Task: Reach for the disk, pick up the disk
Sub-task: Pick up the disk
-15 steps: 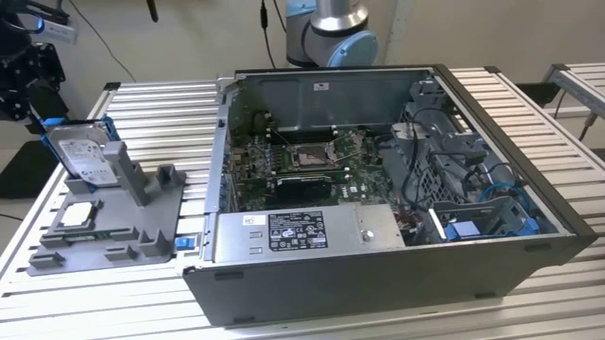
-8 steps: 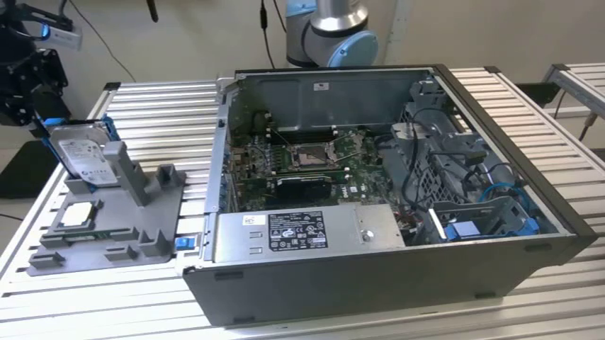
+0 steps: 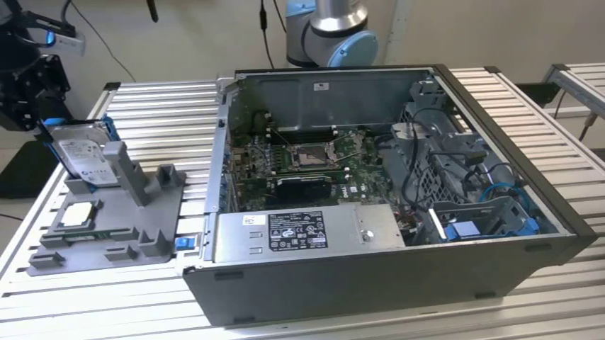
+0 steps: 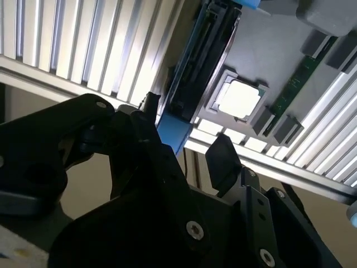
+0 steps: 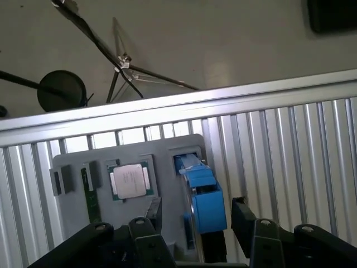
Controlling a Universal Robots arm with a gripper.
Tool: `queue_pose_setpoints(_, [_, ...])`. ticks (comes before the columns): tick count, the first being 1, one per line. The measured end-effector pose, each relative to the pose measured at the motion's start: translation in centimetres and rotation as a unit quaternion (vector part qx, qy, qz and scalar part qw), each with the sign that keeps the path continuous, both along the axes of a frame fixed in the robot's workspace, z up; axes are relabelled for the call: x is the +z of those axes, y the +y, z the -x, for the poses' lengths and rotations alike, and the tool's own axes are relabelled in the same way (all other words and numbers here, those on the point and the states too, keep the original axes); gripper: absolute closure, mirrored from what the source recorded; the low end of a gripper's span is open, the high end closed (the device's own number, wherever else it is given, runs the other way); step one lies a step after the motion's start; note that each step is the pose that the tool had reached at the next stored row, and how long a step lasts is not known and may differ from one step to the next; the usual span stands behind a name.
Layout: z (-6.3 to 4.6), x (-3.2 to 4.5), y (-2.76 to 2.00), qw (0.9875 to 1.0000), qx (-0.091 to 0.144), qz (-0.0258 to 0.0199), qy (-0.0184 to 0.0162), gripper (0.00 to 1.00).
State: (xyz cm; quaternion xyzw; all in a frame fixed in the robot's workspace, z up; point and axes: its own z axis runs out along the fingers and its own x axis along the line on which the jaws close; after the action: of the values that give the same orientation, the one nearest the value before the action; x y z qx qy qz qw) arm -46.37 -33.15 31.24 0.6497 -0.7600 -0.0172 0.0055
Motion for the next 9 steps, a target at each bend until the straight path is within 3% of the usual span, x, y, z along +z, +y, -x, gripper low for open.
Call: queue_pose_setpoints(9, [0.0, -1.54, 0.05, 1.0000, 0.009, -0.0014, -0.0003, 0.00])
